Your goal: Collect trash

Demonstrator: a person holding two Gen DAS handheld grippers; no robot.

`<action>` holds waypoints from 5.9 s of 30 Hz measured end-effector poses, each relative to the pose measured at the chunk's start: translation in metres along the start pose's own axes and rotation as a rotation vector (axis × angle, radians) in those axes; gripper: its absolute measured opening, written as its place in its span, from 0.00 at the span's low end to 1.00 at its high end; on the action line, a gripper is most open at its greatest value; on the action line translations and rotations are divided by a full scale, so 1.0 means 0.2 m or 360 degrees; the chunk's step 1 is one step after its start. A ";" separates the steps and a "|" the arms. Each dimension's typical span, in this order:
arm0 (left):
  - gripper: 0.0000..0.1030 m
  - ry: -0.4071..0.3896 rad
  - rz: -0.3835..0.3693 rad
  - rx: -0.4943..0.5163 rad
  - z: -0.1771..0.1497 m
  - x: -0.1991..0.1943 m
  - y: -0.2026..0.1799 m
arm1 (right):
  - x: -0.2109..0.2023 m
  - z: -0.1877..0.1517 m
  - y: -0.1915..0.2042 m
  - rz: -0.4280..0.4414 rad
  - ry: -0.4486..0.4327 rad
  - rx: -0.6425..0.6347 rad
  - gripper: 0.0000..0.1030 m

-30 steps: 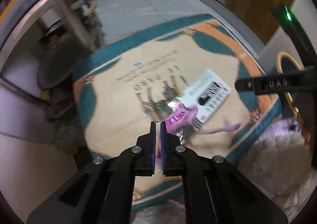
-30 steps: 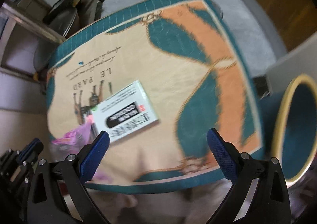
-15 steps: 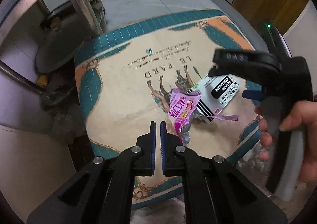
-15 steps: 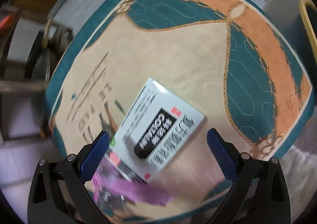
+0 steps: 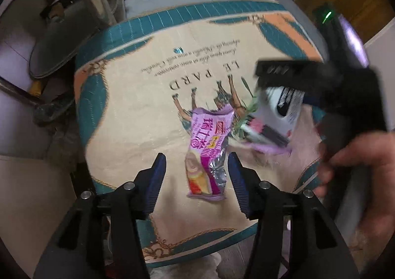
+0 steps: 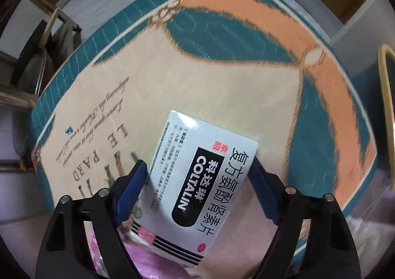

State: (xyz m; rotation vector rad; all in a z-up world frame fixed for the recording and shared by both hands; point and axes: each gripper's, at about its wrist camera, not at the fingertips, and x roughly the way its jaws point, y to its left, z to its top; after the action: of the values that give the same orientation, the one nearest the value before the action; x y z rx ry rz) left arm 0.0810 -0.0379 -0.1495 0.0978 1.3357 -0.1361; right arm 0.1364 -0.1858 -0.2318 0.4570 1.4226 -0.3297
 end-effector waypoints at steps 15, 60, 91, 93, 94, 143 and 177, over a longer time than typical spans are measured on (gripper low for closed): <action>0.00 -0.0037 0.0189 0.0007 0.06 0.02 -0.04 | -0.33 0.14 -0.16 -0.0002 -0.0267 -0.0350 0.76; 0.00 -0.0471 -0.0369 0.0902 0.26 -0.09 -1.86 | -1.04 0.02 -1.83 -0.0194 -0.0567 -0.0036 0.76; 0.88 -0.0928 -0.0247 0.0794 -0.26 -0.51 -1.72 | -1.40 -0.56 -1.70 -0.0067 -0.1015 -0.0053 0.94; 0.94 -0.0963 -0.0225 0.0771 -0.33 -0.54 -1.67 | -1.44 -0.64 -1.67 -0.0094 -0.1089 -0.0086 0.95; 0.94 -0.0972 -0.0219 0.0759 -0.34 -0.55 -1.66 | -1.46 -0.70 -1.64 -0.0121 -0.1153 -0.0100 0.95; 0.95 -0.1171 -0.0217 0.0718 -0.49 -0.68 -1.55 | -1.49 -1.00 -1.41 -0.0281 -0.1509 -0.0163 0.96; 0.95 -0.1170 -0.0210 0.0784 -0.50 -0.68 -1.56 | -1.47 -0.99 -1.43 -0.0288 -0.1498 -0.0173 0.96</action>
State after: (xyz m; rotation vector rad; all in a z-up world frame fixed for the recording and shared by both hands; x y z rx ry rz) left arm -0.0943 -0.3259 -0.0374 0.3406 0.5523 -0.5572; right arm -0.2105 -0.3530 0.0125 0.0450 0.5532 -0.5226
